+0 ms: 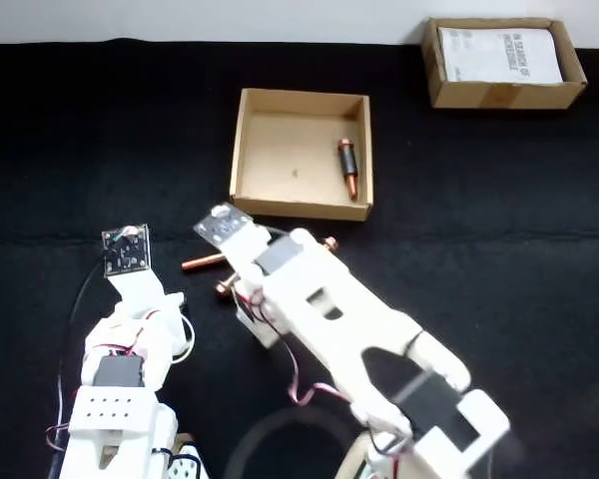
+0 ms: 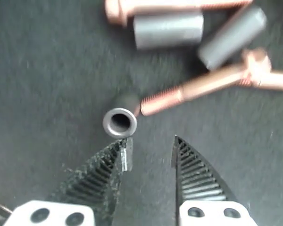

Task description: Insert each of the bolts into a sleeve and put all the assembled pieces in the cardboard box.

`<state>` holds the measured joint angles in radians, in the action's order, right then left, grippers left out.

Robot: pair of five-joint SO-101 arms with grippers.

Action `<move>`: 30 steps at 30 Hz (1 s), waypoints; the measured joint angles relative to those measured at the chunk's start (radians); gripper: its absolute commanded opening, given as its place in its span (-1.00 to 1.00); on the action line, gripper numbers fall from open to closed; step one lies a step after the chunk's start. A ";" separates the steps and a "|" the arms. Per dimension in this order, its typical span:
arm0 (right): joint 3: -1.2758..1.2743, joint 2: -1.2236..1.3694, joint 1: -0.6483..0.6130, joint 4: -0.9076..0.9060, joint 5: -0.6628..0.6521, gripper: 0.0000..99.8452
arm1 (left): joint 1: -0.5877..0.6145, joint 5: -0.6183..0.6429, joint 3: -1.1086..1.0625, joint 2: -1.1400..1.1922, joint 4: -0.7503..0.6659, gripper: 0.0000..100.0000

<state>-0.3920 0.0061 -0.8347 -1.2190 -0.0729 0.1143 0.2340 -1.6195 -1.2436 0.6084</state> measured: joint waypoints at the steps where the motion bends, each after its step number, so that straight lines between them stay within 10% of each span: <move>1: 0.029 0.026 0.003 0.000 0.000 -0.75 | 0.005 0.000 0.000 0.000 0.000 -0.98; 30: 0.164 0.120 -0.077 -0.087 0.000 -0.96 | 0.006 0.000 -0.011 -0.040 0.000 -0.98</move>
<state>-0.2279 0.1258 -0.9114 -1.3065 -0.0729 0.1204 0.2340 -1.6303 -1.2835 0.6084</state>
